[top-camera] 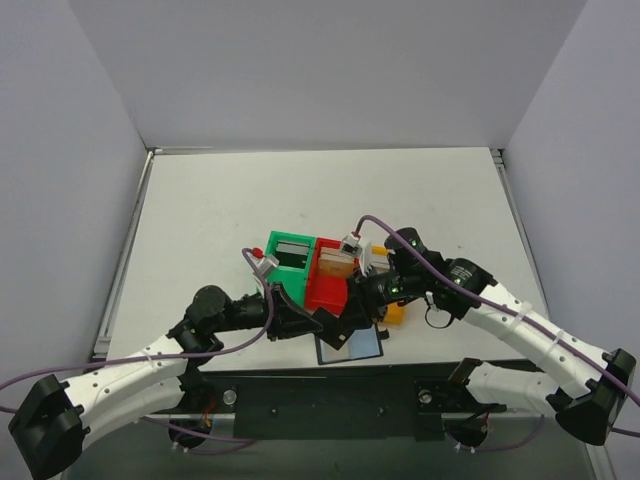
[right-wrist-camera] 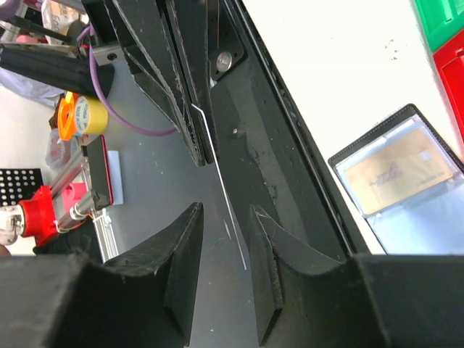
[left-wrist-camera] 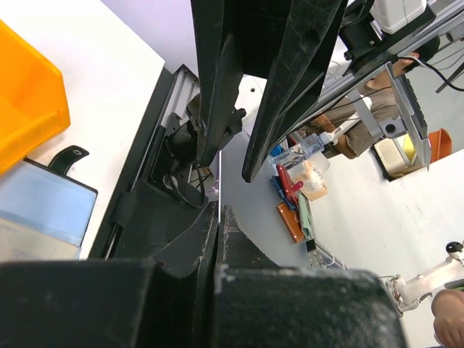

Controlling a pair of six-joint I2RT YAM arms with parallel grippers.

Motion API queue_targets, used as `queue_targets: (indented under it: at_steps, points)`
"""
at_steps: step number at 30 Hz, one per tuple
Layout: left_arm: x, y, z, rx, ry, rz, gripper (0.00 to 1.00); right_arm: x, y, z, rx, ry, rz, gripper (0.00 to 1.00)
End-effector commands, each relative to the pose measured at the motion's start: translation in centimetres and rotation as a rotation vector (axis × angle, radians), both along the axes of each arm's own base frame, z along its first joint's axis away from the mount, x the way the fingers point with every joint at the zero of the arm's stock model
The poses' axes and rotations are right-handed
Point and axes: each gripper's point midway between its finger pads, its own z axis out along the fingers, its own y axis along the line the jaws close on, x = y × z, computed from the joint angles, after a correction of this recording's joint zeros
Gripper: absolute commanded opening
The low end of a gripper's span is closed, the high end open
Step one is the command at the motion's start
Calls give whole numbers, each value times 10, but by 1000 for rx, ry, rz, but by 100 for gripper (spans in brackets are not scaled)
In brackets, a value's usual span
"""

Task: Take the credit cards out of the card holder
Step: Place the credit card in the storage box.

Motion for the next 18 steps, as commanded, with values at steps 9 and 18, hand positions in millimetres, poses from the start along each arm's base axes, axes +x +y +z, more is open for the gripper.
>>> queue_targets:
  at_steps: [9, 18]
  points:
    - [7, 6, 20, -87, -69, 82, 0, 12, 17, 28, 109, -2, -20, 17]
    - [17, 11, 15, -91, -55, 158, 0, 17, 26, 34, 155, 17, -36, 9]
